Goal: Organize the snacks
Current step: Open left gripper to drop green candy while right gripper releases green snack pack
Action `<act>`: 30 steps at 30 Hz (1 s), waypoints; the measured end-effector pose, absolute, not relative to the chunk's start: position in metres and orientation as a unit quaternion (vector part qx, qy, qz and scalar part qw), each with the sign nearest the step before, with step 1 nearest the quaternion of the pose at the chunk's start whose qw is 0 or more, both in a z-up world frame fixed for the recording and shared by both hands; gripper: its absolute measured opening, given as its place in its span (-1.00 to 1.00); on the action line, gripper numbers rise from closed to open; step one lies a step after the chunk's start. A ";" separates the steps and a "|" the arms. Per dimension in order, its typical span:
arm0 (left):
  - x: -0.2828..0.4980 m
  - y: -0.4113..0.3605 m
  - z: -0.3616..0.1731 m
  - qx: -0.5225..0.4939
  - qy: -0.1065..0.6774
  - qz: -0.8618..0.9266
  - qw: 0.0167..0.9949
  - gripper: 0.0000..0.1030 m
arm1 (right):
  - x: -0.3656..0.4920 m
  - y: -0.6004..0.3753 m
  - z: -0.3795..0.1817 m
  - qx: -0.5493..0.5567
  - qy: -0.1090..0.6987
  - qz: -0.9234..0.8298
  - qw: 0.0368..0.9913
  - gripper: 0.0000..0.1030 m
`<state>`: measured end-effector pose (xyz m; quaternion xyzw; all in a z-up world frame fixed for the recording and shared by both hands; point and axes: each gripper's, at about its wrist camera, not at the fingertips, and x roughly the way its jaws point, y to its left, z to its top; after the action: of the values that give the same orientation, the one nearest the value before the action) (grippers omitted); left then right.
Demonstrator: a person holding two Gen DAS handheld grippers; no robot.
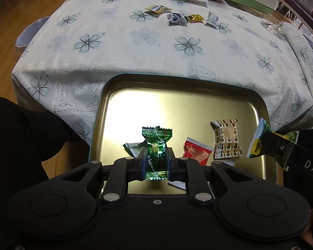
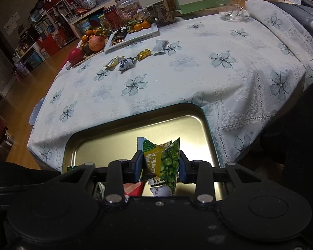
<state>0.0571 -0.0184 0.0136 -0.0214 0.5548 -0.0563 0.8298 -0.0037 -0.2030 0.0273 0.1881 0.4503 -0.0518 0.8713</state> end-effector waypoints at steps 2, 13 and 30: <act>0.052 -0.017 0.010 -0.016 0.559 -0.053 0.827 -0.55 | -0.007 -0.206 0.024 0.189 0.454 -0.059 0.869 -0.29; 0.046 0.010 -0.011 -0.049 0.593 -0.030 0.803 -0.55 | -0.015 -0.211 0.001 0.176 0.502 -0.092 0.842 -0.29; 0.053 0.009 -0.001 -0.050 0.593 -0.024 0.803 -0.20 | -0.011 -0.200 0.023 0.147 0.489 -0.085 0.856 0.14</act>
<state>0.0534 0.0095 -0.0013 -0.0498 0.5929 -0.0236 0.8034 -0.0111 -0.1997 0.0226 0.1467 0.4889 -0.0850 0.8557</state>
